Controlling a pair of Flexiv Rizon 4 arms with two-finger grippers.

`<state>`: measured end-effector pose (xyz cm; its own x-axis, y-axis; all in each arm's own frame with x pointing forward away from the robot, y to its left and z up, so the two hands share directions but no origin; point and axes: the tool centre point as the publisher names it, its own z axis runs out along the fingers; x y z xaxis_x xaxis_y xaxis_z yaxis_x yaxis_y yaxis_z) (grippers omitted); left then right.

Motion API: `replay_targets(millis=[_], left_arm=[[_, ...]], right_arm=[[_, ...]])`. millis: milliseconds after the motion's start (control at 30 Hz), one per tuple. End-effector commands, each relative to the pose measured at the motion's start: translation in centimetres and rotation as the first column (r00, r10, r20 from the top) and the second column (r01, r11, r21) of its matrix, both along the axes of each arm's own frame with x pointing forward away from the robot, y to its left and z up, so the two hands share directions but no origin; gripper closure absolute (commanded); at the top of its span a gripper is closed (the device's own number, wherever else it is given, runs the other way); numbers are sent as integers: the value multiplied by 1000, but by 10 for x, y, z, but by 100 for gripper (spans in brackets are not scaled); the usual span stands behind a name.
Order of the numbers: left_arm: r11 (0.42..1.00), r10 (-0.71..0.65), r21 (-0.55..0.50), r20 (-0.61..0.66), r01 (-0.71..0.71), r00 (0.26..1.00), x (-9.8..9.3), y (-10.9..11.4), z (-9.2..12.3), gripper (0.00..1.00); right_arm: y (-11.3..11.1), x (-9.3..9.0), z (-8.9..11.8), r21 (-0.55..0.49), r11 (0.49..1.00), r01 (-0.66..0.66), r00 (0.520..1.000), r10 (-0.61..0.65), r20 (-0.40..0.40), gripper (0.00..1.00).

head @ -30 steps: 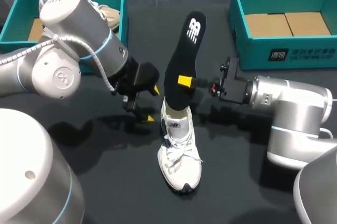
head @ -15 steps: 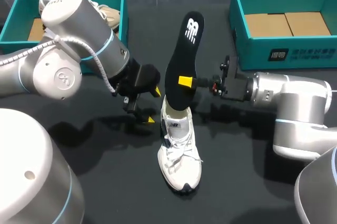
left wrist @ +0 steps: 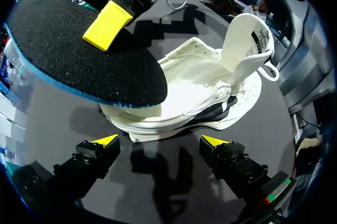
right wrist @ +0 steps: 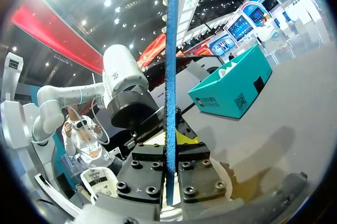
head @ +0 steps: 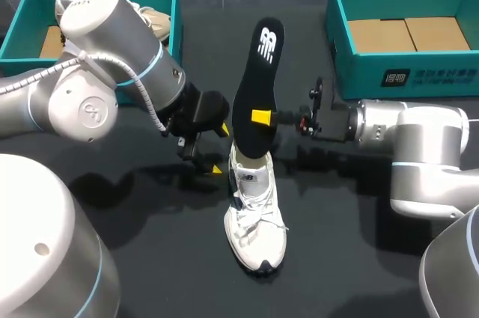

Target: Take the shoe out of the shoebox, open the shoe tongue, remove and reinsert the insole, then place the shoe into the shoebox

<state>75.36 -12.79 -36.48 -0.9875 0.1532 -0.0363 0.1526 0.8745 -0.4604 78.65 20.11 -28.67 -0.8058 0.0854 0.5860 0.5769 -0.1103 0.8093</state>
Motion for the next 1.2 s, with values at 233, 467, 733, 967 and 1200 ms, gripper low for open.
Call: replay_targets(millis=[233, 467, 733, 967, 1200], left_arm=[[1000, -3, 3, -3, 3, 1000, 1, -2, -2, 0], [1000, -3, 3, -3, 3, 1000, 1, -2, -2, 0], [1000, -3, 3, -3, 3, 1000, 1, -2, -2, 0], [1000, -3, 3, -3, 3, 1000, 1, -2, -2, 0], [1000, -3, 3, -3, 3, 1000, 1, -2, -2, 0]], right_arm=[[2, -8, -1, -6, 1000, -1, 1000, 1, 0, 100], [6, -10, -4, -15, 1000, -5, 1000, 5, -5, 100], [8, -14, -11, -26, 1000, -2, 1000, 2, -5, 100], [7, -17, -13, -33, 999, 6, 1000, -6, 5, 100], [5, -20, -15, -41, 999, 22, 1000, -22, 11, 100]])
